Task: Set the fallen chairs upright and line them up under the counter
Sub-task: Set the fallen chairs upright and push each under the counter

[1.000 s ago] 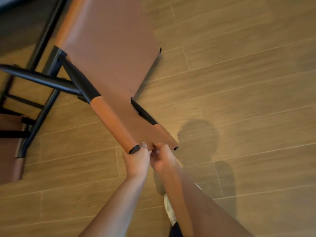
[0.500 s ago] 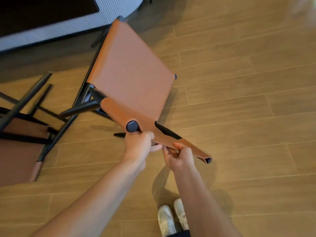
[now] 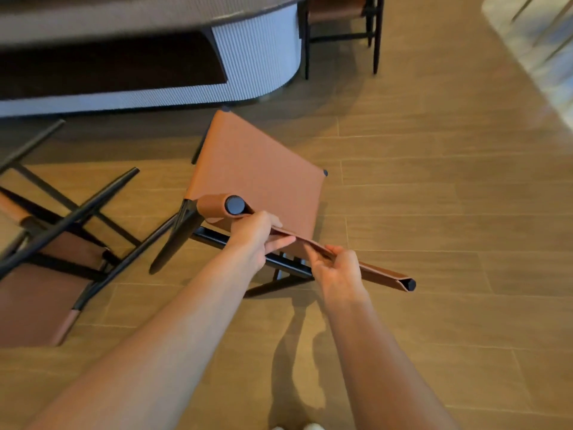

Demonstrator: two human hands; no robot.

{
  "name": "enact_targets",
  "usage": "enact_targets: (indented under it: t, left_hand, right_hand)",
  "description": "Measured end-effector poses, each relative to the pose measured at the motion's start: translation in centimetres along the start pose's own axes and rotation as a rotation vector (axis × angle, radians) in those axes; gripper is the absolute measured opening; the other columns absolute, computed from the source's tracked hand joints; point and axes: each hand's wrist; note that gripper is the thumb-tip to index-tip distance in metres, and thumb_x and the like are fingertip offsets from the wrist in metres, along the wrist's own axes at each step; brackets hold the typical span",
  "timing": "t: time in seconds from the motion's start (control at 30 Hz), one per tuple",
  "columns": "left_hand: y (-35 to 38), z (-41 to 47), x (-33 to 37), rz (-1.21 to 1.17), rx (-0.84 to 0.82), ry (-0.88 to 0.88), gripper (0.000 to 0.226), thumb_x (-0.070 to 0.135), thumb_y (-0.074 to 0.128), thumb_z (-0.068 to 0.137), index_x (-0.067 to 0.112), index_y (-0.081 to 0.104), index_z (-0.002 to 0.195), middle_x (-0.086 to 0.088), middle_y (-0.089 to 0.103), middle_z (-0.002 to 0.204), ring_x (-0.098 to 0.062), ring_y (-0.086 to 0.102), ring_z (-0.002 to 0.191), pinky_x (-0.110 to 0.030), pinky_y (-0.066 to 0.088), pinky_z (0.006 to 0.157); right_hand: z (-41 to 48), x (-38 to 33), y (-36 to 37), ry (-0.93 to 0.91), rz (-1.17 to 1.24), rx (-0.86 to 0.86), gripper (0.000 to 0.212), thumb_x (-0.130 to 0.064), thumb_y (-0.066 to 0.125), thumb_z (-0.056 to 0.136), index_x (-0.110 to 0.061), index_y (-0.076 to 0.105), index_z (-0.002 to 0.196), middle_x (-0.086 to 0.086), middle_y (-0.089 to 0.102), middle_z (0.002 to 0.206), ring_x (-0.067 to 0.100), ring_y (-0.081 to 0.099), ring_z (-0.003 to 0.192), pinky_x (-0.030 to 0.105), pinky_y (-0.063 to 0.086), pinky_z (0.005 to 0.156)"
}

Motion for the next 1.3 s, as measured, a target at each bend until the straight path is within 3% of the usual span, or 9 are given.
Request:
enact_targets:
  t: [0.1,0.2,0.37,0.43,0.53,0.7,0.9,1.13,1.3]
  left_hand:
    - [-1.5,0.7,3.0,-0.064,-0.006,-0.023,0.021,-0.012,0.048,0.086,0.005,0.053,0.098,-0.023,0.064,0.105,-0.038,0.066,0.094,-0.03,0.056,0.047]
    - [-4.3,1.2,5.6,-0.108,-0.014,-0.034,0.031,-0.013,0.046,0.087,0.006,0.051,0.112,-0.022,0.063,0.104,-0.041,0.065,0.092,-0.031,0.056,0.046]
    - [-8.6,2.0,9.3,-0.165,-0.063,-0.068,0.036,-0.013,0.046,0.089,0.004,0.047,0.12,-0.02,0.062,0.098,-0.043,0.064,0.073,-0.033,0.058,0.047]
    - [-10.2,2.4,10.8,-0.202,-0.076,-0.079,0.037,-0.013,0.046,0.088,0.002,0.048,0.122,-0.022,0.06,0.11,-0.045,0.063,0.074,-0.033,0.057,0.046]
    - [-11.7,2.6,12.3,-0.277,-0.083,-0.087,0.039,-0.013,0.045,0.089,0.002,0.049,0.125,-0.023,0.058,0.122,-0.046,0.063,0.081,-0.034,0.058,0.047]
    - [-14.8,3.8,15.0,-0.396,-0.105,-0.08,0.022,-0.011,0.048,0.089,0.0,0.055,0.107,-0.025,0.063,0.111,-0.044,0.066,0.084,-0.033,0.06,0.058]
    - [-19.5,5.7,16.3,-0.539,-0.047,-0.094,0.015,-0.009,0.051,0.088,0.0,0.058,0.098,-0.028,0.07,0.083,-0.042,0.07,0.071,-0.033,0.06,0.057]
    - [-24.2,6.9,15.0,-0.672,-0.003,-0.149,0.026,-0.009,0.049,0.09,-0.001,0.056,0.113,-0.025,0.066,0.101,-0.043,0.069,0.064,-0.032,0.059,0.05]
    - [-25.8,7.2,14.1,-0.666,-0.033,-0.19,0.036,-0.009,0.048,0.09,-0.002,0.054,0.124,-0.026,0.066,0.107,-0.045,0.067,0.076,-0.032,0.058,0.048]
  right_hand:
    - [-0.3,1.6,2.6,0.011,-0.061,-0.046,0.038,0.004,0.028,0.096,0.01,0.042,0.131,0.031,0.053,0.128,0.047,0.054,0.116,0.061,0.044,0.096]
    - [-0.7,3.9,5.0,0.036,-0.09,-0.09,0.039,0.0,0.026,0.098,0.003,0.042,0.133,0.028,0.056,0.126,0.047,0.056,0.112,0.064,0.048,0.076]
    - [-0.4,8.0,8.1,-0.014,-0.182,-0.127,0.04,0.002,0.031,0.096,-0.004,0.043,0.134,0.027,0.057,0.123,0.048,0.057,0.108,0.067,0.046,0.087]
    - [-0.2,9.8,9.4,-0.039,-0.219,-0.157,0.044,0.005,0.029,0.094,-0.004,0.043,0.135,0.027,0.056,0.125,0.048,0.055,0.11,0.068,0.045,0.088]
    - [-0.1,11.3,11.3,-0.093,-0.288,-0.18,0.046,0.007,0.029,0.093,-0.003,0.041,0.136,0.028,0.054,0.126,0.048,0.054,0.111,0.065,0.05,0.076]
    - [0.7,14.3,15.2,-0.134,-0.418,-0.157,0.053,0.012,0.032,0.089,-0.002,0.036,0.14,0.028,0.05,0.129,0.05,0.05,0.115,0.068,0.044,0.091]
    - [2.3,18.9,18.5,-0.169,-0.55,-0.127,0.073,0.021,0.035,0.081,-0.015,0.034,0.145,0.025,0.046,0.133,0.051,0.049,0.113,0.07,0.047,0.077]
    - [3.6,23.4,18.4,-0.184,-0.662,-0.132,0.082,0.024,0.033,0.077,-0.021,0.035,0.145,0.024,0.05,0.129,0.047,0.054,0.102,0.064,0.052,0.059]
    - [4.7,24.3,17.0,-0.2,-0.698,-0.129,0.08,0.024,0.034,0.075,-0.017,0.035,0.143,0.024,0.05,0.129,0.047,0.055,0.098,0.059,0.053,0.05]
Point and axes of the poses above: each hand's wrist, its own z-axis towards the middle knuckle, its own y-axis out of the palm, x = y × z
